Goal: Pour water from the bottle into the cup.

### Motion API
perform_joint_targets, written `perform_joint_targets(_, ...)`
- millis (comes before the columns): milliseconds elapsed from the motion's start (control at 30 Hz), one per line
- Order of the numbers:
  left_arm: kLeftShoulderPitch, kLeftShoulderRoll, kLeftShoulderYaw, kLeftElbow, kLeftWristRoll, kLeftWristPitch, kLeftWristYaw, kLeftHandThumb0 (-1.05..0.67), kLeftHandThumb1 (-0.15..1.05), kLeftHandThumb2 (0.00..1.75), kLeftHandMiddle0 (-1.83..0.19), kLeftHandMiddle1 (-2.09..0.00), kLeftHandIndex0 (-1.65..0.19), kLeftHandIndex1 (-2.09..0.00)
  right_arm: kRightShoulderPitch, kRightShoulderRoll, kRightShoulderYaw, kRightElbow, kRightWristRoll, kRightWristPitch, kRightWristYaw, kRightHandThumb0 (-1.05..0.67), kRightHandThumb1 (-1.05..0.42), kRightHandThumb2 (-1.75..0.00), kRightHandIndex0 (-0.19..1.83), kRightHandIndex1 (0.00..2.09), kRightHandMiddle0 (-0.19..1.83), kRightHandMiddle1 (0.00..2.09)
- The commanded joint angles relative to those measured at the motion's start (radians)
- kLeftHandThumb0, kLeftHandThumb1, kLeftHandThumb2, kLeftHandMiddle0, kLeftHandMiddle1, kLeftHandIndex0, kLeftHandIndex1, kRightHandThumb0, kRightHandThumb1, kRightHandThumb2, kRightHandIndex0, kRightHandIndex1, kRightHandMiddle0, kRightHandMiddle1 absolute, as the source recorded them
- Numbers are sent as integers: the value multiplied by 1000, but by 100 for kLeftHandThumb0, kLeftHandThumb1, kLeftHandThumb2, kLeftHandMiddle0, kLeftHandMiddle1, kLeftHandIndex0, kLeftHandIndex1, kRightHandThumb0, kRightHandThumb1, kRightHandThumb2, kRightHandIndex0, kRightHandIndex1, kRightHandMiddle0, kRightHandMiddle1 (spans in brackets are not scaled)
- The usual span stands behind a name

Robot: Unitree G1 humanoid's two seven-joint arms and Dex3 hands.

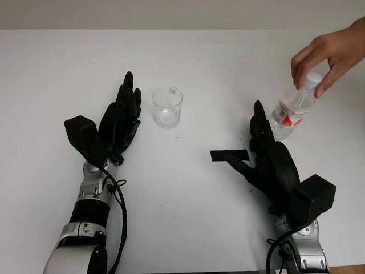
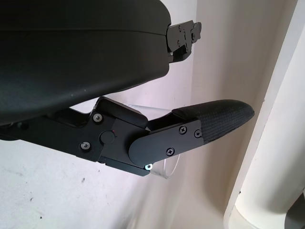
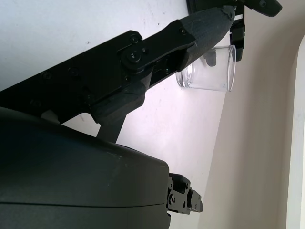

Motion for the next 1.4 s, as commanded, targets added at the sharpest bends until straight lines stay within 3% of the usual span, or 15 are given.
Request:
perform_joint_targets(0,39,1,1,-3,-5,10,-6,-86,105,72,19,0,19,0,19,5,4,-29,-2,-6,-2,-101,-91,-6,-19,0,-19,0)
perform_joint_targets(867,18,-1,4,26,-3,8,-6,-86,105,71,19,0,19,0,55,9,11,-56,21,-2,19,-103,-90,-6,-19,0,-19,0)
perform_joint_targets(1167,3,-7,-2,43,4,-3,5,-86,105,73,19,0,19,0,164,-2,14,-165,1,-12,35,-100,-92,-5,-19,0,-19,0)
perform_joint_targets(1367,-5,-8,0,55,4,-12,11,-87,105,73,19,0,19,0,306,-16,6,-307,40,23,66,-100,-91,-5,-19,0,-19,0)
